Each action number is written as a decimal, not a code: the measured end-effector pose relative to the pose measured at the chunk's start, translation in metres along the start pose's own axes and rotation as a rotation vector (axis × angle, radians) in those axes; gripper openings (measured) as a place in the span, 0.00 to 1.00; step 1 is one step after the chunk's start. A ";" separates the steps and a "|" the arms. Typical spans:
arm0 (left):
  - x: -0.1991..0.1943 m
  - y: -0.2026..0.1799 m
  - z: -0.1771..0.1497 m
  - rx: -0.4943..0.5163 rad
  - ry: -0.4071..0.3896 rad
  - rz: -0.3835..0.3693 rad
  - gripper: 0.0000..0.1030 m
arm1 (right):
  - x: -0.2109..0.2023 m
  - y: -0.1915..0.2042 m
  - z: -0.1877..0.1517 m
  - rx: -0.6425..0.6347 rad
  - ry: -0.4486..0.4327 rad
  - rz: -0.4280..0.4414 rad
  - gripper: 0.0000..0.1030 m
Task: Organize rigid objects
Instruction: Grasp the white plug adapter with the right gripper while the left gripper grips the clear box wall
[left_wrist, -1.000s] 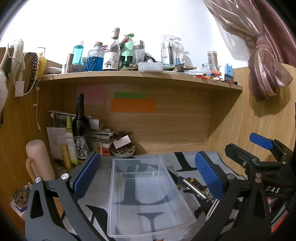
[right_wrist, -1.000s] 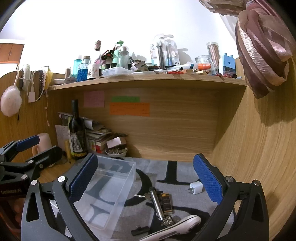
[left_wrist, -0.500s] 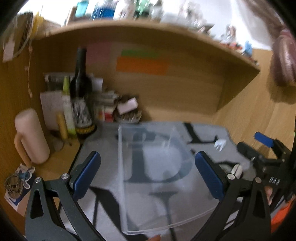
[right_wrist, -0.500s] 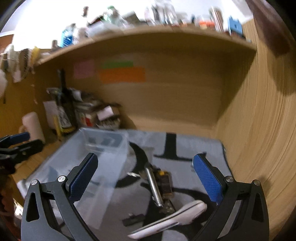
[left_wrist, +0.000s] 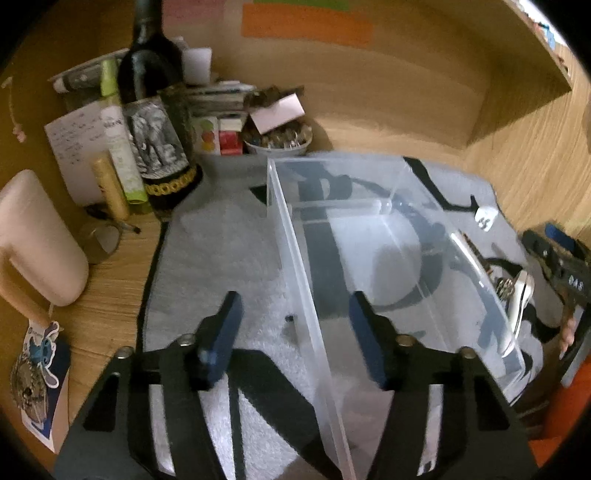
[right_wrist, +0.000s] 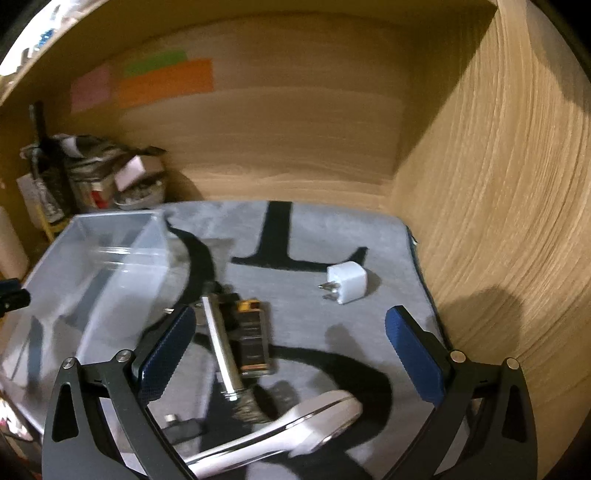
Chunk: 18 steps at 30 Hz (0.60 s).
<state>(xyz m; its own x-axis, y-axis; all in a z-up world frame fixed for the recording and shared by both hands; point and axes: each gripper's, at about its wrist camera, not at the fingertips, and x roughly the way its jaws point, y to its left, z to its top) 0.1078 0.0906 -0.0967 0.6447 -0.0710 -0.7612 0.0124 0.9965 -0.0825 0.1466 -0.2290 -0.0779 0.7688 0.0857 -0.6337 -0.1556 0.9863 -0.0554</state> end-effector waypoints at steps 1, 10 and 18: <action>0.003 0.000 0.000 0.000 0.016 -0.006 0.43 | 0.004 -0.002 0.002 -0.003 0.009 -0.005 0.93; 0.016 0.004 0.000 -0.036 0.076 -0.053 0.22 | 0.056 -0.029 0.025 0.007 0.135 -0.064 0.73; 0.016 -0.002 0.001 -0.019 0.057 -0.056 0.12 | 0.105 -0.050 0.033 0.042 0.271 -0.064 0.62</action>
<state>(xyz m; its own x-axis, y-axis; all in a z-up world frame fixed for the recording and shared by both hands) 0.1187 0.0878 -0.1078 0.5985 -0.1296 -0.7906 0.0321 0.9899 -0.1380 0.2553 -0.2642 -0.1160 0.5810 -0.0123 -0.8138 -0.0817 0.9940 -0.0733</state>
